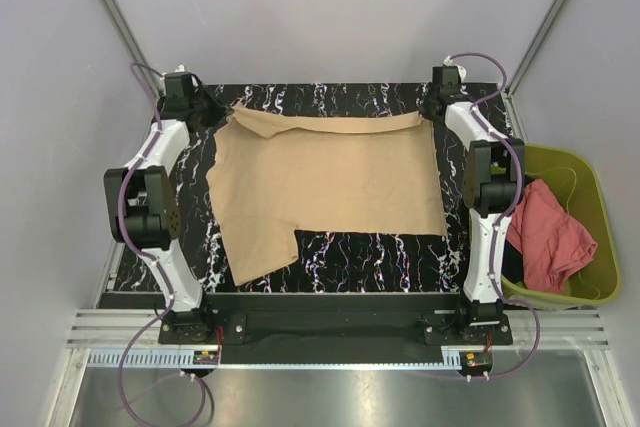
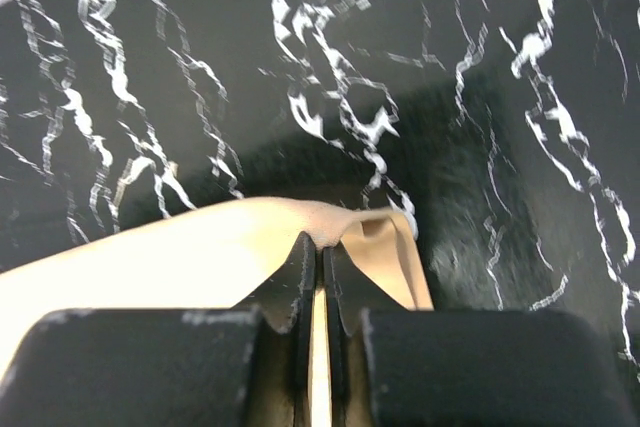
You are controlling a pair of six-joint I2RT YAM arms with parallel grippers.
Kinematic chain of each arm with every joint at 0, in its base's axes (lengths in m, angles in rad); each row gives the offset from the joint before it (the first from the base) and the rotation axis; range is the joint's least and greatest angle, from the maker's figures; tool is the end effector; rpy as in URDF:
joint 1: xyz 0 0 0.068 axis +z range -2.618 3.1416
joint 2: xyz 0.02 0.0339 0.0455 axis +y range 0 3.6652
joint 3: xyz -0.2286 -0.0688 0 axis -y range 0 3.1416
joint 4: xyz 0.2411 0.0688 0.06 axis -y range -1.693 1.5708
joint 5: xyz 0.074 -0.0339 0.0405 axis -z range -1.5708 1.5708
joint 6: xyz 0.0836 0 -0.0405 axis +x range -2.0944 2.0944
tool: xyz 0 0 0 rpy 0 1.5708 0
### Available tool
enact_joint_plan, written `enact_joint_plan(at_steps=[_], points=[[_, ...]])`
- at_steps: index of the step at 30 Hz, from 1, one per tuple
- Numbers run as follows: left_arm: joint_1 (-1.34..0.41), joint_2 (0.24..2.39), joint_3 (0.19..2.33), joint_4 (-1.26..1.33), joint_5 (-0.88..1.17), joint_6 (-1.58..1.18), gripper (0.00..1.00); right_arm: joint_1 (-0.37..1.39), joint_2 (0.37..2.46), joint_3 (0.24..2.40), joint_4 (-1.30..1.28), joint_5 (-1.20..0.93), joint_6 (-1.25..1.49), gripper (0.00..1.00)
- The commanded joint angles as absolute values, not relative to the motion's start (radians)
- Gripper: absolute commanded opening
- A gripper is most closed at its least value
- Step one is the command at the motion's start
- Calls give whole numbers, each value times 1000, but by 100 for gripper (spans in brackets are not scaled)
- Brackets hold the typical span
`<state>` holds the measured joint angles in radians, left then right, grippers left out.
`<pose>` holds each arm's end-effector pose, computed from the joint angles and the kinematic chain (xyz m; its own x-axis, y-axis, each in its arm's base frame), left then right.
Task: Fold and stack the t-shirts
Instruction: Fold the tshirt
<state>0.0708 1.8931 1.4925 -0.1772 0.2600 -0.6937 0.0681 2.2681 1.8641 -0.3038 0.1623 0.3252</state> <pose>0.4678 0.0116 0.2070 -0.5125 -0.6558 -0.5543 -0.2357 0.7282 -0.6436 0.5307 0.0227 0.1474 -0.5970 0.2753 -0.7535 0.2597 0.9550 0.1432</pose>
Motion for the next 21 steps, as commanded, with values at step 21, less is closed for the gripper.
enact_joint_plan(at_steps=[21], points=[[75,1631,1378,-429,298,-601,0,17,2141,1890,-650,-55,448,2]])
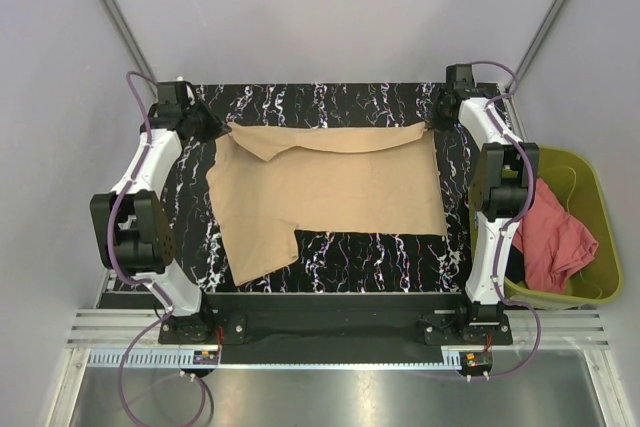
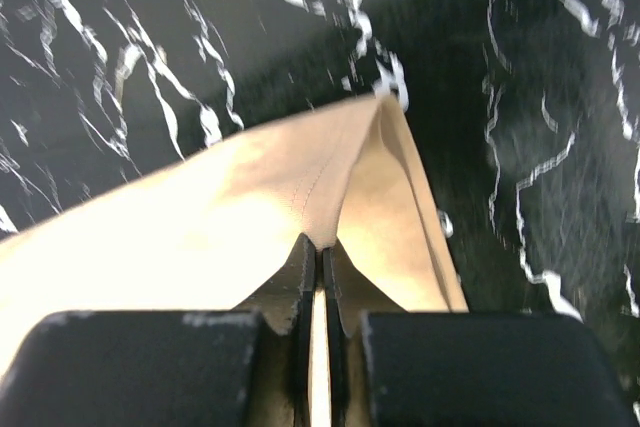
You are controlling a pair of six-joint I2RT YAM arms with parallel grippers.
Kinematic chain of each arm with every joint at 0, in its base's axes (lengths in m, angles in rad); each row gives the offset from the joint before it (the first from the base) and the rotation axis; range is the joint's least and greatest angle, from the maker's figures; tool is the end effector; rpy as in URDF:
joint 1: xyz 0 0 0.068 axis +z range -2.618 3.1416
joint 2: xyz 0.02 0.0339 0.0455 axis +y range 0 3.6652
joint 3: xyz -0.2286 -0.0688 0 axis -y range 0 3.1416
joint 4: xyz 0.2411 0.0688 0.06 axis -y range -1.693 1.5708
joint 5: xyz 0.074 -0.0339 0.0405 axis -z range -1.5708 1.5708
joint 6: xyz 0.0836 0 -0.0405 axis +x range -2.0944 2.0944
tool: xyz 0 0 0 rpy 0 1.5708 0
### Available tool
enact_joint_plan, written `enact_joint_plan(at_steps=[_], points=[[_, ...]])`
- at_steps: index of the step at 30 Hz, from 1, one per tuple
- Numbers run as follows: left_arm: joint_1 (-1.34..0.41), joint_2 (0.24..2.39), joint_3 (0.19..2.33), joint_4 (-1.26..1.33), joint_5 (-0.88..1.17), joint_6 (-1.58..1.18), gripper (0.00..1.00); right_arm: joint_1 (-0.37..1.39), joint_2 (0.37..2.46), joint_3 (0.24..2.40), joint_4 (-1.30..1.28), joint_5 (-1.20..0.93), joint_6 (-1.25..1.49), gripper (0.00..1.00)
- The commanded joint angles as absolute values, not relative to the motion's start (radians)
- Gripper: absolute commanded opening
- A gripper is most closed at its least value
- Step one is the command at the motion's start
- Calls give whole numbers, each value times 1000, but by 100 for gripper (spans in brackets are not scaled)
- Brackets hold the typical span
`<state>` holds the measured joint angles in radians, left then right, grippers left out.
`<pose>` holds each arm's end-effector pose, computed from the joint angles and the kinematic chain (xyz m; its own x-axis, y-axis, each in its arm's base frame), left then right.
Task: Fold and stack the t-shirts
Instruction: Fold the tshirt
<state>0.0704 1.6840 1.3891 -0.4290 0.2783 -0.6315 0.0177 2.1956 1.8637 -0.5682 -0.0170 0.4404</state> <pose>0.4102 0.0059 0.2257 -0.6145 -0.6124 -0.4973 -0.2789 0.7583 -0.5892 0.4991 0.0103 0.1536 -0.7206 0.4136 -0.5565 0.3083 0.9101 0.2770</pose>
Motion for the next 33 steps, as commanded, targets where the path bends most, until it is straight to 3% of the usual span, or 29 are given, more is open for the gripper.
enact_joint_plan(at_steps=[1,33], points=[[78,1629,1367,-430,298,-600,0,17,2144,1891,-664,-48,445,2],[110,1703,1362,-502,310,-569,0,6,2120,1824,-795,9,413,4]])
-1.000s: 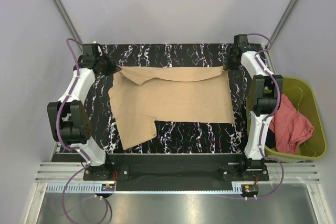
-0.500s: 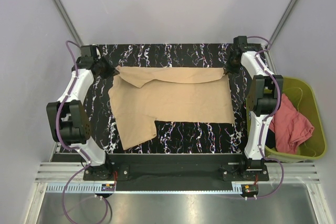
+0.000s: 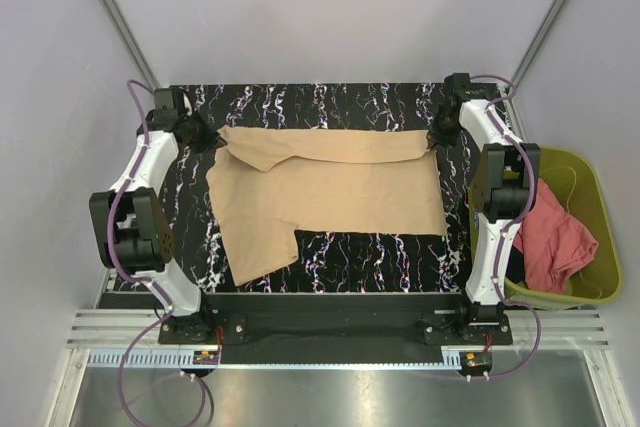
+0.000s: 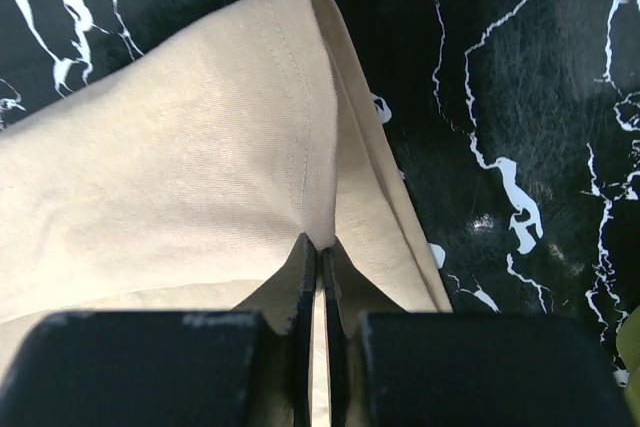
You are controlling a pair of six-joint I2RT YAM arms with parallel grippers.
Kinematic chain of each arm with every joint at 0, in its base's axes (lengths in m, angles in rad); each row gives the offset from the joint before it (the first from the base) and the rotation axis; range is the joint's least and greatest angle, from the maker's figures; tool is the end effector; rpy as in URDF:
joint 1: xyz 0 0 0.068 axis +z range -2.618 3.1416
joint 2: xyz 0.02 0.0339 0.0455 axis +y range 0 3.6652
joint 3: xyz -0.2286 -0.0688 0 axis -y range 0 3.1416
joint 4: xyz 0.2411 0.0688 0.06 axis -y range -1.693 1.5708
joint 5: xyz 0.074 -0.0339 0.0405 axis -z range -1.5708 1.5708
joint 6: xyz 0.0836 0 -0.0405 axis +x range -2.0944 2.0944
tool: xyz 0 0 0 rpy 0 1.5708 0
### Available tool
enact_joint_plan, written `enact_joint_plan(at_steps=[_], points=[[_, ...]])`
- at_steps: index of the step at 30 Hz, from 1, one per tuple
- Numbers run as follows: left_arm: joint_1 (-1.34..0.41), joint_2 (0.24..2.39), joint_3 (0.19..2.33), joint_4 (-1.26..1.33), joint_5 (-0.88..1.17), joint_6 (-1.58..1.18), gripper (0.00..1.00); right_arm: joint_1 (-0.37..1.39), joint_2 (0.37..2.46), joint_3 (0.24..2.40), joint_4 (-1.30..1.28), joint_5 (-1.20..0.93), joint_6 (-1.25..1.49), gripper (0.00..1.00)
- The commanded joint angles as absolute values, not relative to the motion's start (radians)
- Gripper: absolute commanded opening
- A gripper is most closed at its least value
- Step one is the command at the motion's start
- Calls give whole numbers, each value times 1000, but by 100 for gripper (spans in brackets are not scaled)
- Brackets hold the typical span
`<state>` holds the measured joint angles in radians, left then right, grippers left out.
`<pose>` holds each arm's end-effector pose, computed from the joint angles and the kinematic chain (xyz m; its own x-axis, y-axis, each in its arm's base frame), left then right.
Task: Fold and stack the t-shirts
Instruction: Fold the tshirt
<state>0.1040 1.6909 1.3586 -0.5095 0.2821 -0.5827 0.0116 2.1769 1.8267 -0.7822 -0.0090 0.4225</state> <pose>0.3979 0.0181 0.2034 -0.6660 -0.6009 -0.4419 -0.3375 0.7711 -0.5399 0.4641 0.0061 0.1323 -0.8321 0.4004 -0.3838 0.3572 0.9162 0.1815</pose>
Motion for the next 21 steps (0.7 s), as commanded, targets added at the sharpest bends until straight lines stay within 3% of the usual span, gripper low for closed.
enact_joint_plan(at_steps=[1,8,13,16,21], points=[[110,1706,1364,-502,310,-569,0,6,2125,1827,-795,11,413,4],[109,1718,1361,-503,328,-571,0,6,2167,1870,-834,32,407,12],[110,1724,1356,-508,344,-566,0,44,2110,1890,-882,78,387,53],[110,1730,1347,-506,351,-566,0,89,2007,1798,-810,3,419,64],[109,1755,1351,-506,356,-564,0,207,1977,1684,-539,-321,512,68]])
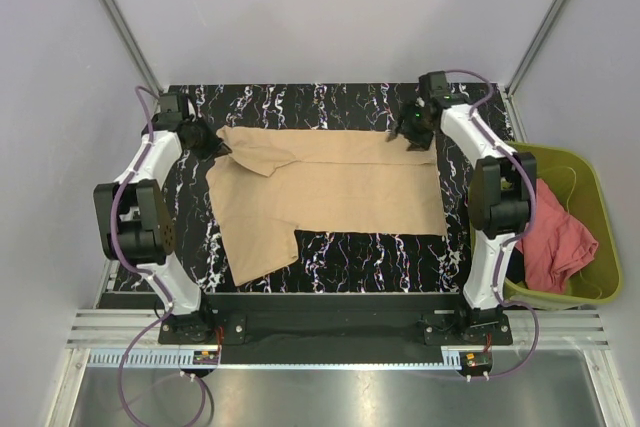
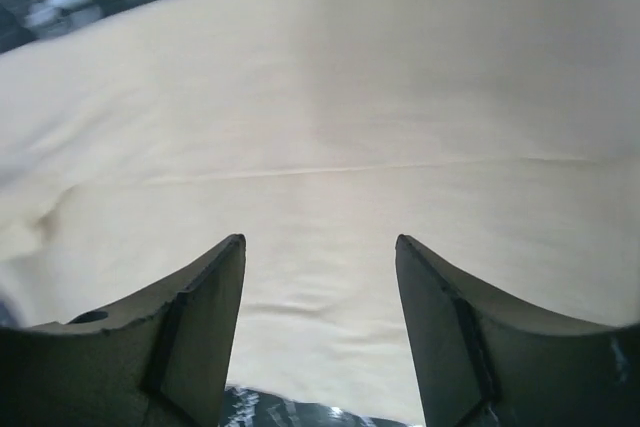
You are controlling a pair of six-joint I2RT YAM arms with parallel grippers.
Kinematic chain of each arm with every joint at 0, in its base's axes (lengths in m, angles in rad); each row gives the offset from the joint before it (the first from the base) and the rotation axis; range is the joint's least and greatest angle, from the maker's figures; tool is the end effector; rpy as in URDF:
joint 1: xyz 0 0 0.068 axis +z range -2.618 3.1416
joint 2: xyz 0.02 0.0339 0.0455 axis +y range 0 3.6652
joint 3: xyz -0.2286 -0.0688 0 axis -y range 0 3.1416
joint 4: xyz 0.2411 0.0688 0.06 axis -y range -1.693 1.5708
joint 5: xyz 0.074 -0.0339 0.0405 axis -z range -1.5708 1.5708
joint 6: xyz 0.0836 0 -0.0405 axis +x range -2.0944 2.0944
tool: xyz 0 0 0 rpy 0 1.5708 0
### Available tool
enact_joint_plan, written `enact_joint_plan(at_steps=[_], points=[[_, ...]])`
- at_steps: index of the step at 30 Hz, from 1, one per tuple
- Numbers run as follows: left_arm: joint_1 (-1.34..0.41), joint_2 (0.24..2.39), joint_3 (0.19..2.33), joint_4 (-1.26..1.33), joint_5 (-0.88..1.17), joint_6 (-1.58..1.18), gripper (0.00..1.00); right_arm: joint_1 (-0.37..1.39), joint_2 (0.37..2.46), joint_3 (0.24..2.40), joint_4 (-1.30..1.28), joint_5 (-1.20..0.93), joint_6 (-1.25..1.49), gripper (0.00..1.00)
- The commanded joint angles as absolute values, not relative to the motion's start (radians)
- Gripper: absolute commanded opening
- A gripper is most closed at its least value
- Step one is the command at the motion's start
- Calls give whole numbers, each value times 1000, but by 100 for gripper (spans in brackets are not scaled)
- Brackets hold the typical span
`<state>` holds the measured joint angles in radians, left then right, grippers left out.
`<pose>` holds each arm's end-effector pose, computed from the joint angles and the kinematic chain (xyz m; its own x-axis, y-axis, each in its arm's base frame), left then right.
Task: Fold and stack the t-shirts
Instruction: Fold the tshirt
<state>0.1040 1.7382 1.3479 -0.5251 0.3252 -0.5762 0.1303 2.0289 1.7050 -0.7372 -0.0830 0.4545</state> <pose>0.3979 0.0147 0.1812 -0.7131 -0.5935 -0.3731 -0.3497 0.7624 -0.5445 0.4408 0.0648 0.1614 -0.8521 0.3296 -0.4066 0.2276 0.9329 0.2792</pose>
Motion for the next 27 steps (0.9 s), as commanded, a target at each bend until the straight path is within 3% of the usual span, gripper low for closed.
enact_joint_plan(at_steps=[1,11,19,27], points=[[110,1759,1358,-506,359,-565,0,225,2024,1701,-508,-371,521,69],[109,1868,1485,-497,354,-546,0,489,2267,1816,-212,-594,791,65],[110,1884,1493,-489,365,-571,0,592,2371,1786,78,-600,1061,58],[112,1905,1551,-465,351,-580,0,626,2454,1864,100,-492,1163,50]])
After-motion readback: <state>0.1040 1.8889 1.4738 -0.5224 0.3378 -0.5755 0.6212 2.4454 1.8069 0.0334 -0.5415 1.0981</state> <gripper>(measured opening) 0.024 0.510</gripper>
